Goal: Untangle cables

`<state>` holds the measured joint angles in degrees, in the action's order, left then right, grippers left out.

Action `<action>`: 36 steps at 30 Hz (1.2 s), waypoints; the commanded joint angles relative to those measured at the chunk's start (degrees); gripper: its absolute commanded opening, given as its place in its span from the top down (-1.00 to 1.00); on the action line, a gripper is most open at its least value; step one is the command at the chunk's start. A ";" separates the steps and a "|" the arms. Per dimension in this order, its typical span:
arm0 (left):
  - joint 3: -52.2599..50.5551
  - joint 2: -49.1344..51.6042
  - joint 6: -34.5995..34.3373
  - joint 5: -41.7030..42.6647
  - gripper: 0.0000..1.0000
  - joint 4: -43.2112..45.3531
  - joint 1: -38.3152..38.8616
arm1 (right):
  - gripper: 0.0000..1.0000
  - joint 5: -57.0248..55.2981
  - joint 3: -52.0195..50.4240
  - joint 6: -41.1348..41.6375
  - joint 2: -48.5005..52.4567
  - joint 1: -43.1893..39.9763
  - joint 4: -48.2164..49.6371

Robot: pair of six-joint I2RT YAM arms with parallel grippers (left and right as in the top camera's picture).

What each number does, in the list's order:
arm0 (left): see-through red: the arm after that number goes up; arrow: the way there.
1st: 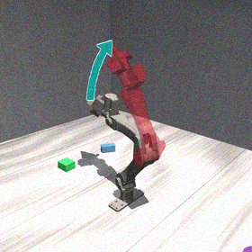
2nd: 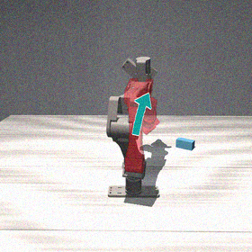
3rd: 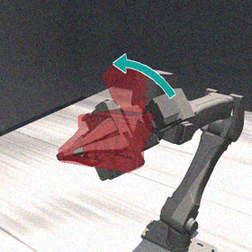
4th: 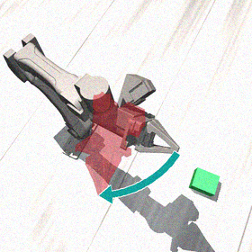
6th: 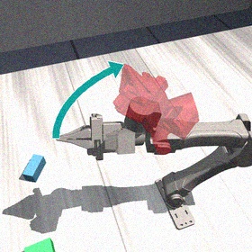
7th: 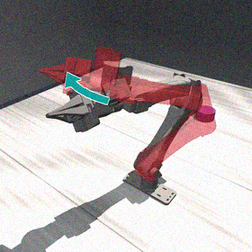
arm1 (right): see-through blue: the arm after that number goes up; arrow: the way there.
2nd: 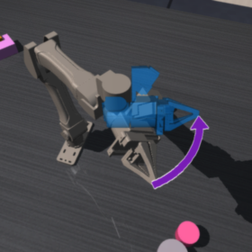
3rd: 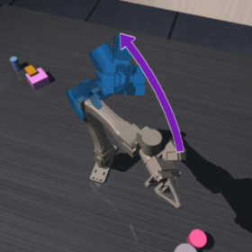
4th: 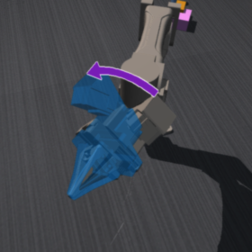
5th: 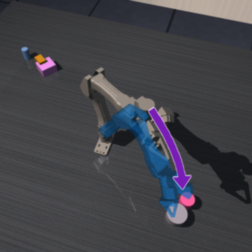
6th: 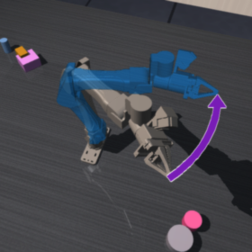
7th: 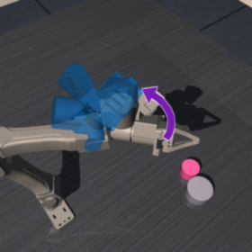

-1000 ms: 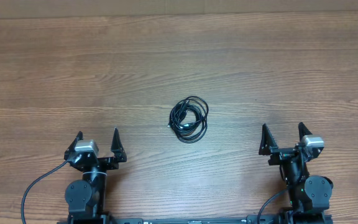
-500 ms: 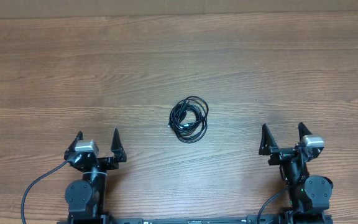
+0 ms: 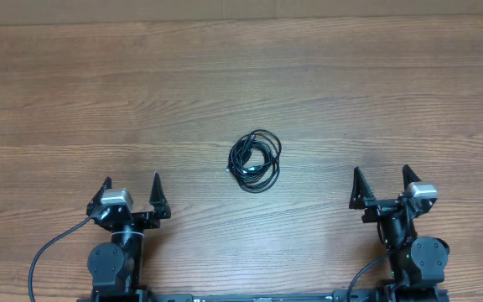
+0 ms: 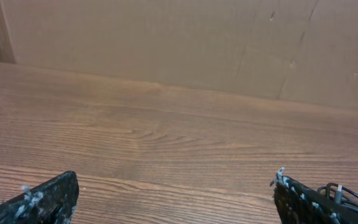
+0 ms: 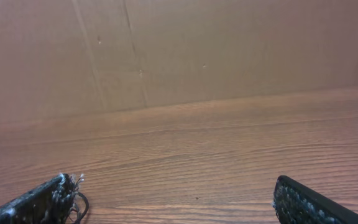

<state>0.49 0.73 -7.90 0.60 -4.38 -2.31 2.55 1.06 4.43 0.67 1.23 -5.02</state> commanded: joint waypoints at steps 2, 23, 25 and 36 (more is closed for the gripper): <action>-0.20 -0.48 0.83 -0.59 -0.99 -0.09 -0.31 | -1.00 -0.11 -0.59 0.11 -0.50 0.37 0.35; -0.20 -0.48 0.50 -0.57 -0.99 -0.04 -0.31 | -1.00 0.13 -0.59 0.24 -0.50 0.37 0.37; -0.20 -0.48 -0.52 -0.57 -0.99 -0.07 -0.31 | -1.00 0.09 -0.59 0.28 -0.50 0.37 0.98; 4.42 -0.15 -1.09 -1.18 -0.99 -5.49 -0.31 | -1.00 -1.25 1.55 0.28 -0.48 0.37 -1.68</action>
<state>2.31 0.75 -8.58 0.16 -8.36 -2.31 2.50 1.08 4.47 0.67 1.23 -5.34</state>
